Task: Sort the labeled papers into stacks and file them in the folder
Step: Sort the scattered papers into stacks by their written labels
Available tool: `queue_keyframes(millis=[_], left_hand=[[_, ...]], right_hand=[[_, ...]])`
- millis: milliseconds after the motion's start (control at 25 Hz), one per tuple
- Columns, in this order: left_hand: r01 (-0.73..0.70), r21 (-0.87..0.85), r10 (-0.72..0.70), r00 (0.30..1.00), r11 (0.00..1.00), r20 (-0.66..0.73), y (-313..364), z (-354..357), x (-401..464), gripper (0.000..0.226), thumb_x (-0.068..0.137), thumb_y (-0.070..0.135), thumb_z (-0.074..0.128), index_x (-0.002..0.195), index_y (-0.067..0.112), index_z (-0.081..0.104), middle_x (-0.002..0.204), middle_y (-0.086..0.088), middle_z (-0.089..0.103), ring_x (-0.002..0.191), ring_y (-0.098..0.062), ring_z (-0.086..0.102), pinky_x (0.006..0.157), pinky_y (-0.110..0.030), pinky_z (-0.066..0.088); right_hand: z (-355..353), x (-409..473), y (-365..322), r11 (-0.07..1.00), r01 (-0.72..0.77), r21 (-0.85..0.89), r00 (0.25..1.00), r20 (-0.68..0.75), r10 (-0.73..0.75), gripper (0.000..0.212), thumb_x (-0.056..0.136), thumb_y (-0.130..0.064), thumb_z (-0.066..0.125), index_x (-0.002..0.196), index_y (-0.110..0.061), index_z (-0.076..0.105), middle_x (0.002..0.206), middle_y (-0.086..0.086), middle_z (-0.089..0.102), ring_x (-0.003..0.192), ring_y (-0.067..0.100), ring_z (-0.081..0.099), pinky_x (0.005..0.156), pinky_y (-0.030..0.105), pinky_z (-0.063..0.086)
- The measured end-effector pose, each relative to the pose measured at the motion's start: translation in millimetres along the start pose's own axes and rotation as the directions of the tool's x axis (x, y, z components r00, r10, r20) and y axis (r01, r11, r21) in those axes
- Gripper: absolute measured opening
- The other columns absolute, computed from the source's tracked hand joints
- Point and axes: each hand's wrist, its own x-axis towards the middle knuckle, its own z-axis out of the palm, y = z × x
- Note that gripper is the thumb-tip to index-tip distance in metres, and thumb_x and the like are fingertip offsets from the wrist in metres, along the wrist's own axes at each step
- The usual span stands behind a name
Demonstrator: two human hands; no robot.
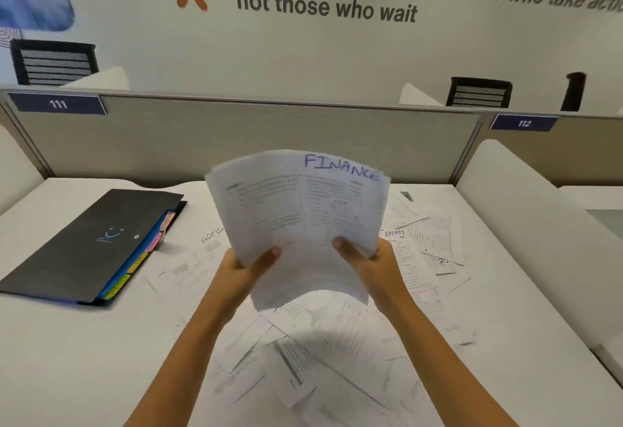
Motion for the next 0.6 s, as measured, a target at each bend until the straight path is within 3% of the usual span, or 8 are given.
queue_keyframes(millis=[80,200,360,480,600], left_hand=[[0.028,0.019,-0.028,1.0,0.999,0.007,-10,12,-4,0.039,0.059,0.048,0.076,0.094,0.034,0.071,0.098,0.002,0.073,0.091,-0.018,0.07,0.076,-0.041,0.059],[0.104,0.002,-0.104,0.995,0.995,0.007,-30,21,-13,0.042,0.058,0.049,0.077,0.096,0.031,0.073,0.1,-0.002,0.074,0.092,-0.023,0.07,0.081,-0.047,0.058],[0.159,0.056,-0.158,0.987,0.986,-0.022,-49,25,-20,0.047,0.056,0.056,0.075,0.098,0.034,0.07,0.099,0.0,0.073,0.095,-0.021,0.068,0.083,-0.05,0.057],[0.143,0.083,-0.138,0.988,0.986,-0.065,-46,20,-18,0.043,0.059,0.059,0.069,0.095,0.034,0.067,0.095,0.001,0.071,0.093,-0.022,0.066,0.08,-0.044,0.058],[0.122,0.07,-0.113,0.987,0.99,-0.118,-42,-1,-18,0.028,0.073,0.045,0.07,0.096,0.03,0.065,0.091,0.004,0.072,0.087,-0.015,0.068,0.07,-0.029,0.057]], right_hand=[[-7,-9,16,0.998,-0.062,0.03,0.997,-0.042,0.064,0.013,0.079,-0.02,0.073,0.086,-0.028,0.065,0.083,-0.006,0.07,0.079,0.009,0.067,0.063,0.02,0.055],[-11,-22,43,0.98,-0.181,0.08,0.981,-0.06,0.186,0.021,0.076,-0.02,0.076,0.094,-0.026,0.067,0.092,0.001,0.073,0.09,0.021,0.069,0.074,0.037,0.059],[-3,-28,53,0.977,-0.205,0.064,0.973,-0.093,0.21,0.016,0.079,-0.019,0.074,0.092,-0.026,0.065,0.092,0.001,0.071,0.09,0.019,0.067,0.068,0.027,0.058],[5,-21,45,0.986,-0.158,0.053,0.982,-0.1,0.162,0.007,0.083,-0.022,0.069,0.087,-0.026,0.065,0.085,0.0,0.069,0.086,0.017,0.065,0.063,0.021,0.054],[20,-13,37,0.994,-0.112,0.015,0.994,-0.014,0.112,0.008,0.087,-0.023,0.065,0.09,-0.03,0.065,0.087,-0.009,0.07,0.084,0.006,0.065,0.063,0.017,0.052]])
